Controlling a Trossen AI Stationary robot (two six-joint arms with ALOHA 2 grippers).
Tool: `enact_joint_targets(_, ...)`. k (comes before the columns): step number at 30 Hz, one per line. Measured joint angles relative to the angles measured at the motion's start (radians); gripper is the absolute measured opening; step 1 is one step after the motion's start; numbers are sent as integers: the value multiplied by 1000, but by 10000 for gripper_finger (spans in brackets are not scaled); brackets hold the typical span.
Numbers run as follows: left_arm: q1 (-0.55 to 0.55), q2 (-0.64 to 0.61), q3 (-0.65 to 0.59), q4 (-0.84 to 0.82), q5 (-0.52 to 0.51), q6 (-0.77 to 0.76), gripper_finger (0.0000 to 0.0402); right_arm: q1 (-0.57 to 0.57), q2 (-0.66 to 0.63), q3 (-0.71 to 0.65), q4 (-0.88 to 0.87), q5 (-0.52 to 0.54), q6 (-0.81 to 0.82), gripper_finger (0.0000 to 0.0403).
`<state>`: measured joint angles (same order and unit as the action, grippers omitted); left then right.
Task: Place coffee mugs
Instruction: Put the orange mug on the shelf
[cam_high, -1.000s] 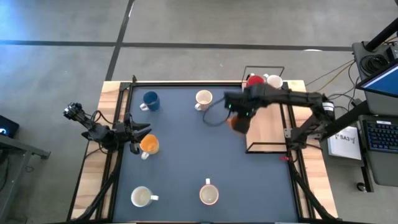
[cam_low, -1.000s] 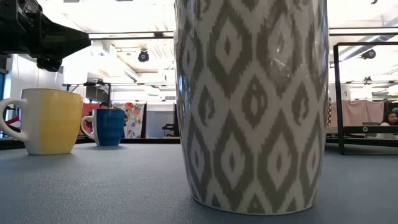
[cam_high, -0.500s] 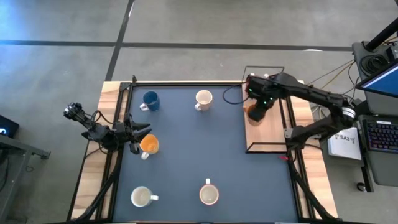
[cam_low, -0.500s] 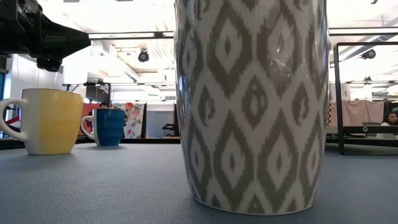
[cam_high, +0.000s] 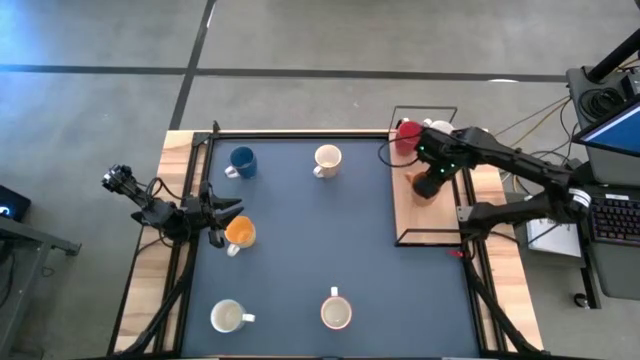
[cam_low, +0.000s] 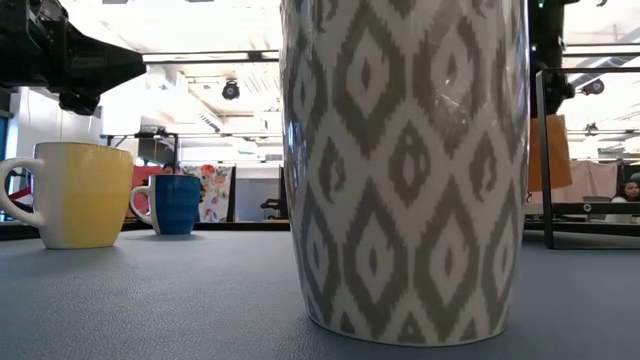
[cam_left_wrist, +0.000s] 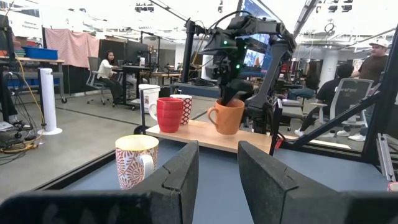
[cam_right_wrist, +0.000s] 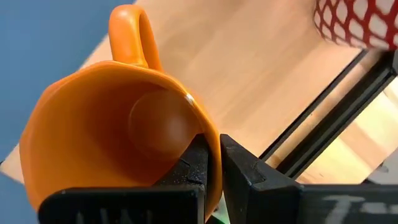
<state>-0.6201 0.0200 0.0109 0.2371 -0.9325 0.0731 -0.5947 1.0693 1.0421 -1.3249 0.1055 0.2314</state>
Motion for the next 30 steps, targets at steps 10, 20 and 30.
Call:
enact_joint_targets(10, 0, 0, 0, 0, 0, 0, 95, -177, 1, -34, 18, 80, -58, 13)
enact_joint_targets(20, 0, 0, 0, 0, 0, 0, 95, -294, 32, -34, 113, 71, -160, 13)
enact_joint_targets(30, 0, 0, 0, 0, 0, 0, 95, -294, 39, -34, 111, 71, -160, 57)
